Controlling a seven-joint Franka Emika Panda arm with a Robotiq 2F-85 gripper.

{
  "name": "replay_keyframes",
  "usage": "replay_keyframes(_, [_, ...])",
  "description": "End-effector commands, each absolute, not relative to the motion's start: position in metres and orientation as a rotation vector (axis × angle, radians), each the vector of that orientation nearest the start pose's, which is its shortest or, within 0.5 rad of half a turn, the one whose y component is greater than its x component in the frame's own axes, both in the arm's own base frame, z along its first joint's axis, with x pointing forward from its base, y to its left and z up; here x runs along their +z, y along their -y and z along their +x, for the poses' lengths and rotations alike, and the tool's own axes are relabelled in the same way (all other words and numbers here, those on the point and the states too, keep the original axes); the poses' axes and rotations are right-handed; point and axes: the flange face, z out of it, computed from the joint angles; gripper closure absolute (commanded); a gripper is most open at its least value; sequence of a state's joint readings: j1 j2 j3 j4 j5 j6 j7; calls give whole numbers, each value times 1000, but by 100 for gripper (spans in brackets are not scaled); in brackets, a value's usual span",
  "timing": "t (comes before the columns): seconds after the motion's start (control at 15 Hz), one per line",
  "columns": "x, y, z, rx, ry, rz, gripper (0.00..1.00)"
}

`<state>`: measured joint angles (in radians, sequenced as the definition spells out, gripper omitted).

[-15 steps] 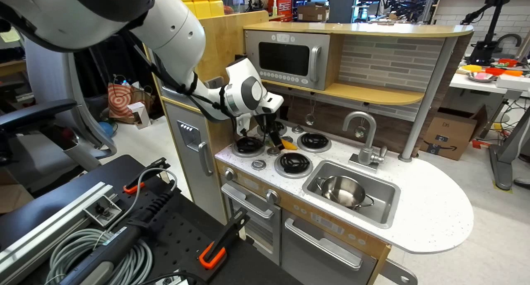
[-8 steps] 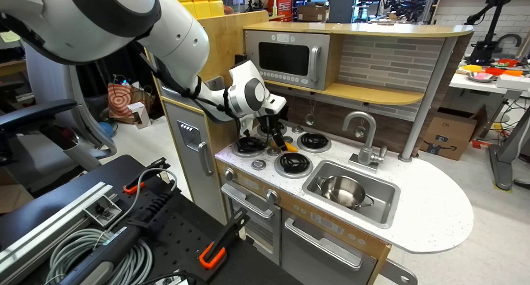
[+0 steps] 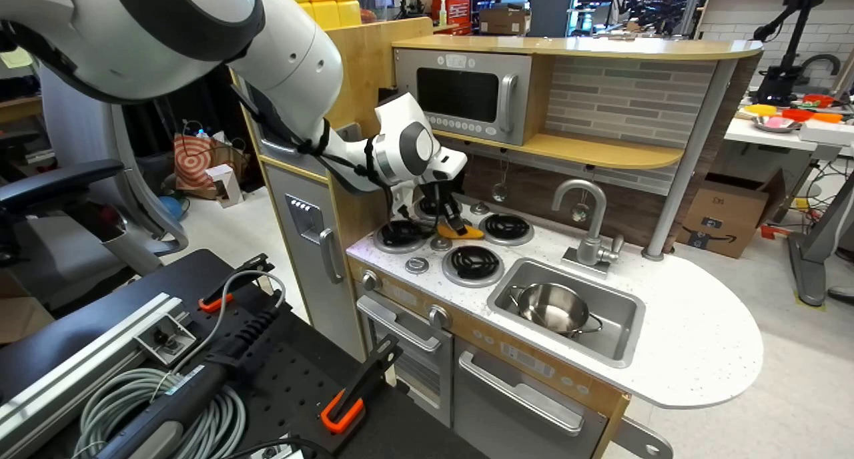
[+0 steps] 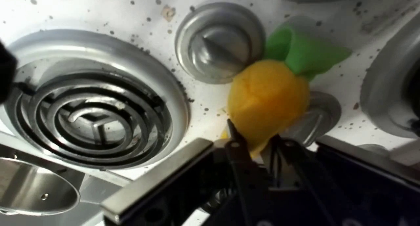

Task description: Put the carrot plush toy inside the pot in the sink

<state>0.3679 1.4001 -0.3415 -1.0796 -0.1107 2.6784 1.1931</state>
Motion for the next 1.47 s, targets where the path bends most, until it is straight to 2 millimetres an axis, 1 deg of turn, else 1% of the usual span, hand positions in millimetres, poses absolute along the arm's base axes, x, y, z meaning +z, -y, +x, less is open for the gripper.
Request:
replay_keyframes(0.0, [35, -80, 739, -537, -1266, -3001, 100])
replay_keyframes(0.07, [42, -65, 736, -467, -1320, -3018, 97])
replay_keyframes(0.13, [46, -47, 733, -412, -1393, -3034, 97])
replay_keyframes(0.2, [42, -24, 729, -374, -1472, -3048, 99])
replay_keyframes(0.27, [39, -6, 725, -326, -1545, -3060, 97])
replay_keyframes(0.4, [27, 28, 712, -218, -1706, -3059, 97])
replay_keyframes(0.6, [22, 66, 709, -226, -1837, -2975, 97])
replay_keyframes(0.67, [23, 79, 710, -269, -1876, -2937, 97])
replay_keyframes(0.93, [34, 117, 717, -362, -2034, -2808, 97])
replay_keyframes(1.13, [38, 133, 721, -417, -2105, -2754, 97])
replay_keyframes(1.33, [42, 140, 723, -443, -2158, -2713, 97])
replay_keyframes(1.4, [43, 141, 724, -450, -2171, -2702, 65])
